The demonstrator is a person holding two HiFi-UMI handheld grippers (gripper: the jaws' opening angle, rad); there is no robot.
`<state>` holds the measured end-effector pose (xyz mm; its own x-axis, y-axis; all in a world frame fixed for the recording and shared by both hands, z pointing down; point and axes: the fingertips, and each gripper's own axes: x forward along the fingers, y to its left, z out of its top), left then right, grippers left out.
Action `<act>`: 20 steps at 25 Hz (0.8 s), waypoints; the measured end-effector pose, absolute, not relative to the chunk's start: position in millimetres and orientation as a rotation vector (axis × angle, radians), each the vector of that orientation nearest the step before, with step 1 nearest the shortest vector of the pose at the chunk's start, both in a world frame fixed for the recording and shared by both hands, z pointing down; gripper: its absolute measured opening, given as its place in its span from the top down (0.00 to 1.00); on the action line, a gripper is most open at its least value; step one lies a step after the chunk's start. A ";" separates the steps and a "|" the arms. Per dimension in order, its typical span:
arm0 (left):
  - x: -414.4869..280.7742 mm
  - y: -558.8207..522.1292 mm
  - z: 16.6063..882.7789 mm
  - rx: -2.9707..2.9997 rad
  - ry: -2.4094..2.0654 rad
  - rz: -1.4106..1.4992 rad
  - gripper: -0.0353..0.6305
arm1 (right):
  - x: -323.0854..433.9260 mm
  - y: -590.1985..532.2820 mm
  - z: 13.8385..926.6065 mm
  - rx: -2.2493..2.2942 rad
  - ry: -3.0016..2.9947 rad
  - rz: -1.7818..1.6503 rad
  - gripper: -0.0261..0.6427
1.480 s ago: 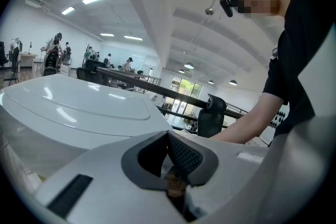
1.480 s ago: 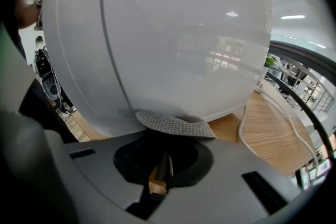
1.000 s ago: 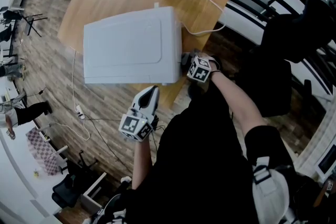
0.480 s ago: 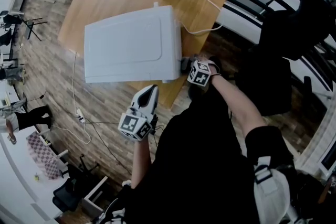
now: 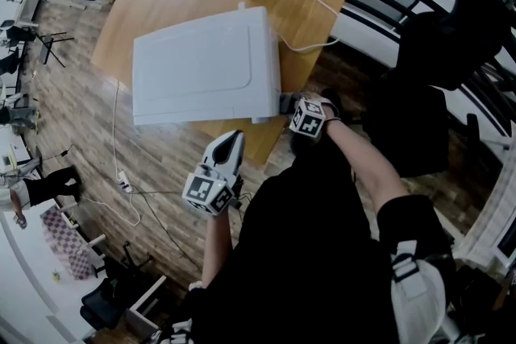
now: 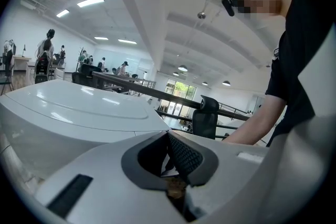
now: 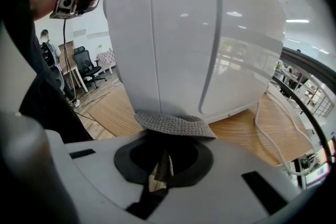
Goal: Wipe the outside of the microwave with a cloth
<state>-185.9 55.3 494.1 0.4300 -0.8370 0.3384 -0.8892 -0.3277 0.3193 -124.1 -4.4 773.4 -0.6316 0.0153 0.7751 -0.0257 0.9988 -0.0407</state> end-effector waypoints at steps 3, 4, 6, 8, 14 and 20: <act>-188.4 59.4 491.8 2.237 -1.465 0.145 0.95 | -123.0 -2.6 773.9 0.022 -2.251 0.050 0.94; -189.4 60.4 491.5 2.238 -1.466 0.142 0.95 | -122.8 -2.0 774.4 0.026 -2.250 0.048 0.94; -191.3 62.3 491.6 2.237 -1.470 0.140 0.95 | -123.0 0.3 774.1 0.028 -2.251 0.053 0.94; -193.0 64.3 492.2 2.236 -1.473 0.138 0.95 | -123.0 2.5 774.5 0.031 -2.251 0.055 0.94; -193.1 70.0 495.6 2.235 -1.472 0.135 0.95 | -122.1 7.9 775.2 0.035 -2.251 0.064 0.94; -193.7 70.4 497.9 2.237 -1.474 0.137 0.95 | -124.6 6.1 768.0 0.059 -2.275 0.060 0.94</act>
